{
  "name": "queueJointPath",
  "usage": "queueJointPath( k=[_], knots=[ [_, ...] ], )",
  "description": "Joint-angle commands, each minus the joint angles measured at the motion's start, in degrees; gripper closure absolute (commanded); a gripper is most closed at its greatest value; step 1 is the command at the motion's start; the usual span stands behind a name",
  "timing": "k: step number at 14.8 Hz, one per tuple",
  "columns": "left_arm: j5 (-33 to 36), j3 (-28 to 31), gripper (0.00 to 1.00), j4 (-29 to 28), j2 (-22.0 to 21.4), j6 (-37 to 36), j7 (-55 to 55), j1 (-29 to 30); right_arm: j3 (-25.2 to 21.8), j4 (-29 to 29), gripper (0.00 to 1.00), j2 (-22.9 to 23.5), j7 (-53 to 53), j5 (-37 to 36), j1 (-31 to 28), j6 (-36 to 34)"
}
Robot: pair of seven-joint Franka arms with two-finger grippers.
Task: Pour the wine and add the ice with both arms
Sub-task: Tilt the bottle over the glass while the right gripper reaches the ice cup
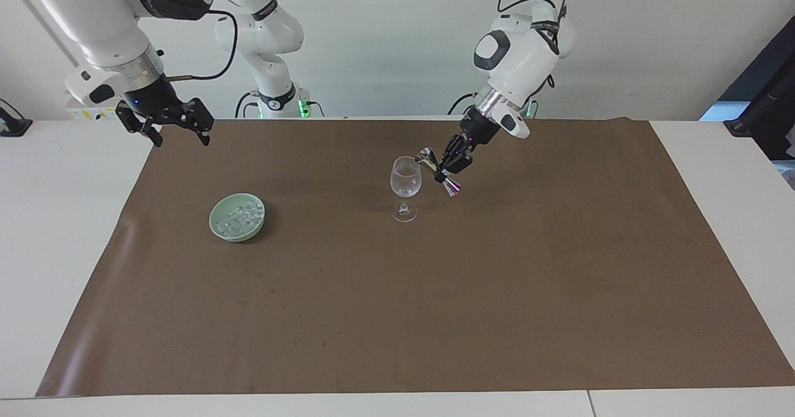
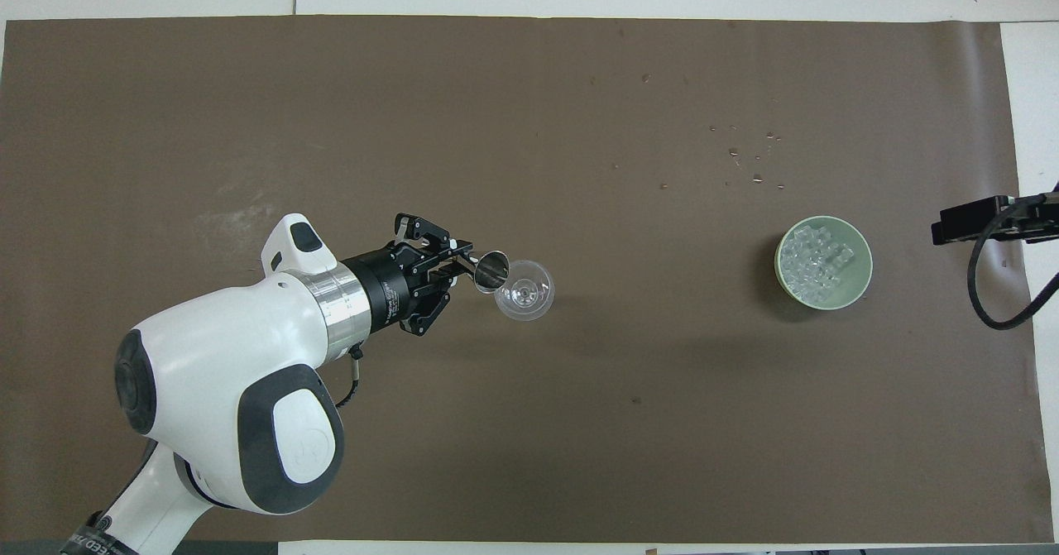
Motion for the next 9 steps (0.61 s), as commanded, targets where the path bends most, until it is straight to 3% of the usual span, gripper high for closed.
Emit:
queueJointPath(
  k=[1, 3, 6, 9],
  knots=[
    [3.9, 0.2, 1.0, 1.1, 1.1, -0.3, -0.9, -0.1, 0.3, -7.5, 0.0, -4.1, 2.9, 0.8, -0.2, 5.0],
    [7.3, 0.2, 1.0, 1.2, 1.2, -0.3, -0.9, -0.1, 0.3, -8.6, 0.0, -3.8, 4.7, 0.8, 0.0, 6.0],
    [8.7, 0.1, 1.0, 1.2, 1.2, -0.2, -1.3, -0.1, 0.3, -16.1, 0.0, -3.5, 3.7, 0.7, 0.3, 14.7],
    [10.4, -0.2, 1.0, 1.6, 1.3, 1.1, -2.9, -0.1, 0.3, -17.3, 0.0, 1.3, 3.9, 0.6, 2.0, 19.7]
  ],
)
